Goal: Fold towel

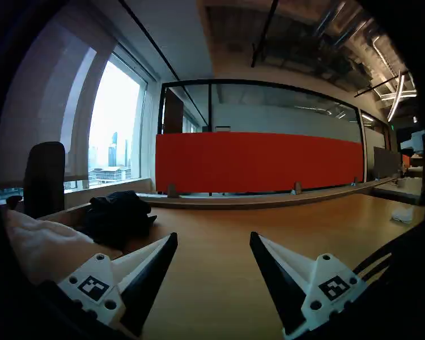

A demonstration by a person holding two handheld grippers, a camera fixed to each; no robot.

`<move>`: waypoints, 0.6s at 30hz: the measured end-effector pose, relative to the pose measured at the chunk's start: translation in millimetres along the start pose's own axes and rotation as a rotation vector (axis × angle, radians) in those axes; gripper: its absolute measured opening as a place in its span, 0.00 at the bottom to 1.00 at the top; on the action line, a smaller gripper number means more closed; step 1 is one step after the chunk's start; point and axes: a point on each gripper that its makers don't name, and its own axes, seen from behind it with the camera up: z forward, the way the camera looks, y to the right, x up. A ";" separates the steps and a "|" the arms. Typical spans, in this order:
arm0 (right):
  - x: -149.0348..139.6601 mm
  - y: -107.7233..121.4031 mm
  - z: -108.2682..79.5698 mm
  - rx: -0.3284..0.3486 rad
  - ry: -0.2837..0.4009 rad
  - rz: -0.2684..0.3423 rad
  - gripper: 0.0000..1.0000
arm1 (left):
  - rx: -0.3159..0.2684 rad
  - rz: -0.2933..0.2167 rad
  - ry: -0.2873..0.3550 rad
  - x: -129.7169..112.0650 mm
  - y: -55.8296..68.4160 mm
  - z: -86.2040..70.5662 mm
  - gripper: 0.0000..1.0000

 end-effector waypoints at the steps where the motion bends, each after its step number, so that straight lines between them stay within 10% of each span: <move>1: 0.0 0.2 -0.1 -0.001 0.001 0.000 0.99 | 0.001 0.001 0.000 0.2 -0.2 0.0 0.95; 18: 3.1 2.0 -3.7 0.003 0.017 0.012 0.99 | 0.009 0.007 0.000 0.3 -2.2 -0.9 0.95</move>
